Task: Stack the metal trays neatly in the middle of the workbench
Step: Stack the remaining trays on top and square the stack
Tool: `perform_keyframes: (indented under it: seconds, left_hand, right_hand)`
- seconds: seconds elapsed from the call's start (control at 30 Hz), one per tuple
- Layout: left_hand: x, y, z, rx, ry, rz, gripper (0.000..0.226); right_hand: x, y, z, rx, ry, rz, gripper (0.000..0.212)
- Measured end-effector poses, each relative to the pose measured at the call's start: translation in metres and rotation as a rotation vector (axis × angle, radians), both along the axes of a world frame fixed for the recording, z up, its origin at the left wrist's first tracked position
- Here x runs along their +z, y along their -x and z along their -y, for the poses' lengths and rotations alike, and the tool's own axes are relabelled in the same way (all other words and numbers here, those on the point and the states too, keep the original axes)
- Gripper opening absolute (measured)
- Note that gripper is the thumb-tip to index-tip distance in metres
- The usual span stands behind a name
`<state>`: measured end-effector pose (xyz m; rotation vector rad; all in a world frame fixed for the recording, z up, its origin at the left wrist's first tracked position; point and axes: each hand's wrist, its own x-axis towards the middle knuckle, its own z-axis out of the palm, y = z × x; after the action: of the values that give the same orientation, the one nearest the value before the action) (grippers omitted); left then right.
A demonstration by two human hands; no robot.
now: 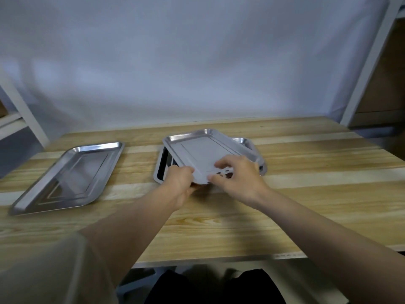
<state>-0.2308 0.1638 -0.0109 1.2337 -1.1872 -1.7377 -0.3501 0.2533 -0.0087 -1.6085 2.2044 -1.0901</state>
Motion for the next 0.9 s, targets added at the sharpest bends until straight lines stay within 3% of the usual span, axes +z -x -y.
perform_keyframes:
  seconds: [0.1,0.33,0.43,0.57,0.67,0.77,0.9]
  left_hand:
    - [0.001,-0.004,-0.001,-0.07,0.018,0.045,0.021]
    - [0.006,-0.028,0.002,-0.207,0.091,0.292,0.022]
    - [0.004,-0.036,0.006,-0.204,0.268,0.473,0.031]
    - [-0.005,-0.042,0.016,-0.115,0.68,0.705,0.017]
    - [-0.016,-0.046,0.023,-0.174,0.895,0.844,0.041]
    - [-0.022,-0.048,0.026,-0.262,1.047,0.968,0.056]
    - [-0.026,-0.044,0.027,-0.345,1.14,1.098,0.056]
  right_hand:
    - [-0.007,-0.014,0.003,0.127,-0.084,-0.07,0.048]
    - [-0.015,-0.021,0.014,0.105,-0.177,-0.309,0.049]
    - [-0.016,-0.022,0.016,0.104,-0.178,-0.346,0.04]
    - [-0.018,-0.019,0.016,0.113,-0.151,-0.271,0.035]
    - [-0.02,-0.014,0.014,0.124,-0.137,-0.233,0.031]
    - [-0.022,-0.004,0.011,0.112,-0.115,-0.231,0.023]
    - [-0.025,0.01,0.007,0.074,-0.101,-0.239,0.03]
